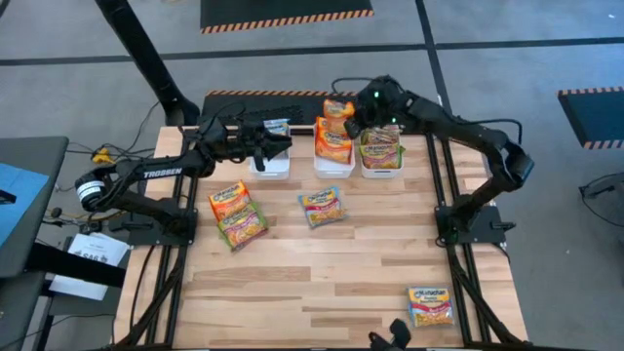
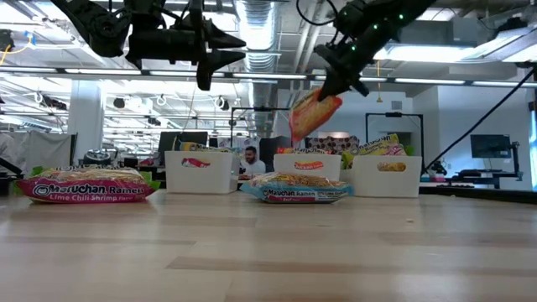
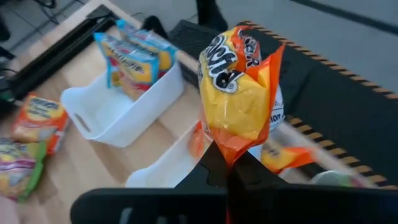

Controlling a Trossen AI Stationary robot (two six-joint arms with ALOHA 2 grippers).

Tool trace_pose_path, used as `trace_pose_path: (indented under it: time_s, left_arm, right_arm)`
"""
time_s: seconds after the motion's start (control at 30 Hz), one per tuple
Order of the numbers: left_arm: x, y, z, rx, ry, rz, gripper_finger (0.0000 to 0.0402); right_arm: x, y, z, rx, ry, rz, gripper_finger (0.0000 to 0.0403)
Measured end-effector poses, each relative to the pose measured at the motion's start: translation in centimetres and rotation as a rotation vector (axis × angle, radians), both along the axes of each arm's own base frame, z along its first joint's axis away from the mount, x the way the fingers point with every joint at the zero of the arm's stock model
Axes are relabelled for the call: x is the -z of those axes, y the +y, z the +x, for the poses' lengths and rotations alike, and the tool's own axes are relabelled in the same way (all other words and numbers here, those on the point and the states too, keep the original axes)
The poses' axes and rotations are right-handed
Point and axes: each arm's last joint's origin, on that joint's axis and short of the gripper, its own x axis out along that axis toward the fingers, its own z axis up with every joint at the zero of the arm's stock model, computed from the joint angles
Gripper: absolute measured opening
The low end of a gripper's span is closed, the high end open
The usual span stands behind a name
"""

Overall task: Sort Maruchan noodles
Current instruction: Put the orange noodle pack into the middle white bin

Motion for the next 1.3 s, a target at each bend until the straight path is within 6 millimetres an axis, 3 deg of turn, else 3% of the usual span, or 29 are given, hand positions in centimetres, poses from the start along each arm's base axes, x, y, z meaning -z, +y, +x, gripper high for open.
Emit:
trace_pose_path:
  time_s: [0.23,0.33,0.57,0.8,1.3]
  left_arm:
    - [0.0,0.0,0.0,-0.020,0.009,0.039,0.0107]
    - [0.1,0.0,0.0,-0.020,0.012,0.038,0.0107]
    - [0.1,0.0,0.0,-0.015,0.017,0.035,0.0106]
    - [0.1,0.0,0.0,-0.013,0.019,0.034,0.0105]
    - [0.3,0.0,0.0,-0.013,0.033,0.025,0.0104]
  right_arm:
    - [3.0,2.5,1.8,-0.034,-0.023,0.061,0.0005]
    - [4.2,3.4,2.3,0.007,0.046,0.062,0.0005]
    - [6.4,3.6,2.1,0.065,0.023,0.068,0.0005]
    - [7.8,3.8,2.0,0.090,-0.021,0.085,0.0006]
    - [8.9,4.0,1.9,0.121,-0.075,0.102,0.0011]
